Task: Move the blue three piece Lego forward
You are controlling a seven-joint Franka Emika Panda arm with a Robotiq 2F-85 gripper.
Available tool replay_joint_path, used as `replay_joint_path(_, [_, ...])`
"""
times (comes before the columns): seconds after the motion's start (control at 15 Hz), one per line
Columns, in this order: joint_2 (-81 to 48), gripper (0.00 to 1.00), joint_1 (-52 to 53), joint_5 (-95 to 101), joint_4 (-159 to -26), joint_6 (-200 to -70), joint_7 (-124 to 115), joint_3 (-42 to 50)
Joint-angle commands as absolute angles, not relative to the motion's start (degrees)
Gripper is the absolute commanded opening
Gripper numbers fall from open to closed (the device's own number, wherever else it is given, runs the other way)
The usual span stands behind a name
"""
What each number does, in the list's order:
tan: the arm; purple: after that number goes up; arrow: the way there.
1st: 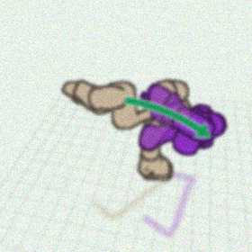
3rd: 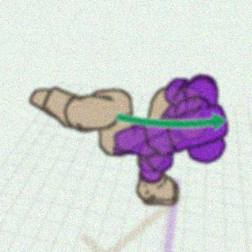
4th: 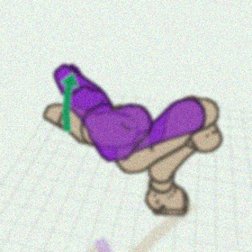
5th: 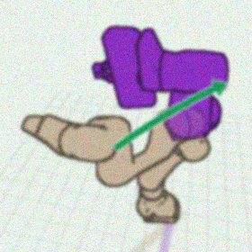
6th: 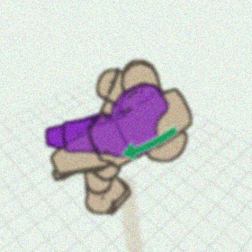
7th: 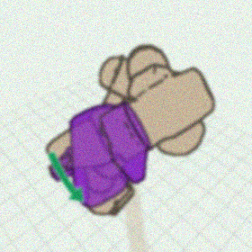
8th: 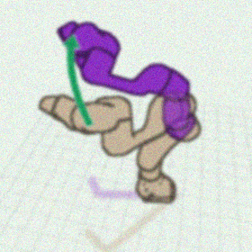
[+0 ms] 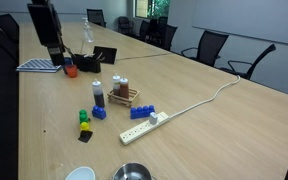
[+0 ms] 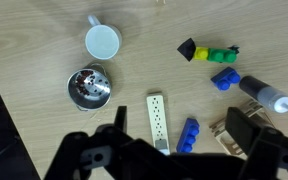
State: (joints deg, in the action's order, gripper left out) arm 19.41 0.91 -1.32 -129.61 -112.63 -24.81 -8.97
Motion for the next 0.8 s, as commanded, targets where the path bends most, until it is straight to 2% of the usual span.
replay_joint_path(0.0, [17.8,1.0,1.0,-0.5,-128.7,-113.2,-25.6,-9.1])
replay_joint_path(0.6, [-0.3,1.0,3.1,-0.4,-124.5,-124.4,-30.6,-8.6])
replay_joint_path(0.73, [0.1,1.0,3.7,-0.5,-125.7,-124.3,-29.6,-8.0])
